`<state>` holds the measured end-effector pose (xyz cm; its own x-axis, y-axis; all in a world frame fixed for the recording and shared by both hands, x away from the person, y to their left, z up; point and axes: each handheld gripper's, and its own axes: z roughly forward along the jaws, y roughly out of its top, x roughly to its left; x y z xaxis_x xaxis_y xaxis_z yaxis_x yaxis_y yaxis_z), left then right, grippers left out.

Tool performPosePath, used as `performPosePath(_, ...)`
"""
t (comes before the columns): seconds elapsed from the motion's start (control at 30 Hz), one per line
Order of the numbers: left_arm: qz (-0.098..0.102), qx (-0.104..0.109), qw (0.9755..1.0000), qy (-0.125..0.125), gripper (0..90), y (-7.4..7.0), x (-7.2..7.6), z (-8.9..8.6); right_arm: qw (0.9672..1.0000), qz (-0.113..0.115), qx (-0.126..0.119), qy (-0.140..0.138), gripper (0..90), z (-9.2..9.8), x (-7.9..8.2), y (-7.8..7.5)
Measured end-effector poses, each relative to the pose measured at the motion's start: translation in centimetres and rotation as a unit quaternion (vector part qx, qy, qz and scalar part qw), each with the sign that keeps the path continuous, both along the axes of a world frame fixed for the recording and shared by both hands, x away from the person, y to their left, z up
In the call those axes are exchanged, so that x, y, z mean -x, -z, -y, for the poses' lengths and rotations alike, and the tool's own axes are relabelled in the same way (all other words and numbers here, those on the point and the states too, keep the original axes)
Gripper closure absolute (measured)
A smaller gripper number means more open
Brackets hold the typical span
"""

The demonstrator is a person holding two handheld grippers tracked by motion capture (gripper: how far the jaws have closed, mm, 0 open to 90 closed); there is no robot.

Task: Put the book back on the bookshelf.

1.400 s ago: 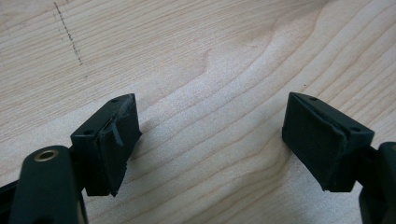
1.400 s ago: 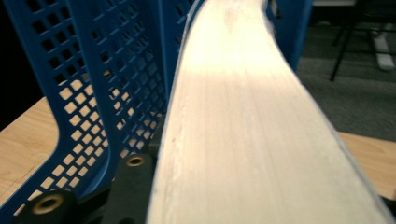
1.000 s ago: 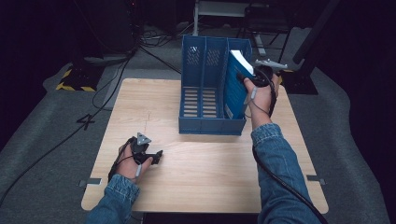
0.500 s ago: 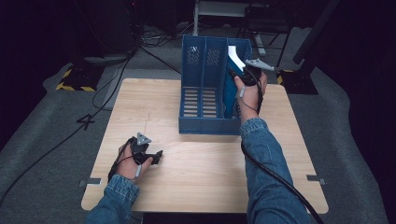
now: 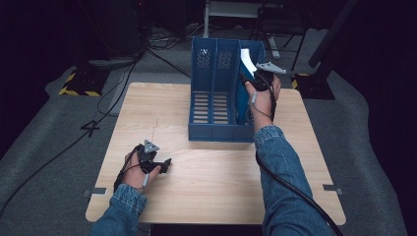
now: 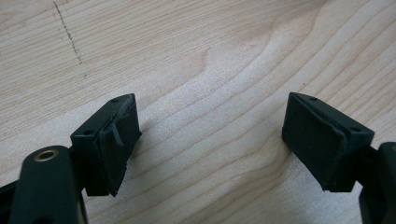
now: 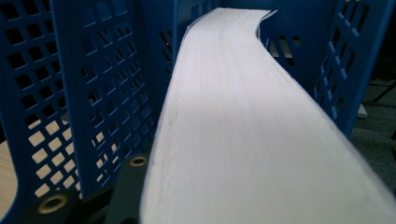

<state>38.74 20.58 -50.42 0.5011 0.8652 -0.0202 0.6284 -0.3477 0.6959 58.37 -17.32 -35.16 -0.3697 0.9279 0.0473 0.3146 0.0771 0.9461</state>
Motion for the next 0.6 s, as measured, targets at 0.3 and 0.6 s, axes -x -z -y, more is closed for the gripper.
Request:
performPosePath(0.3,0.001,0.001,1.0000,0.000,19.4,0.0,0.3,-0.1,0.9997,0.012,-0.003,-0.021,38.8,1.5,1.9,-2.3)
performPosePath(0.6,-0.001,0.003,1.0000,0.002,19.4,0.0,1.5,-0.8,0.9971,0.008,0.028,-0.070,37.4,3.9,7.3,-5.3)
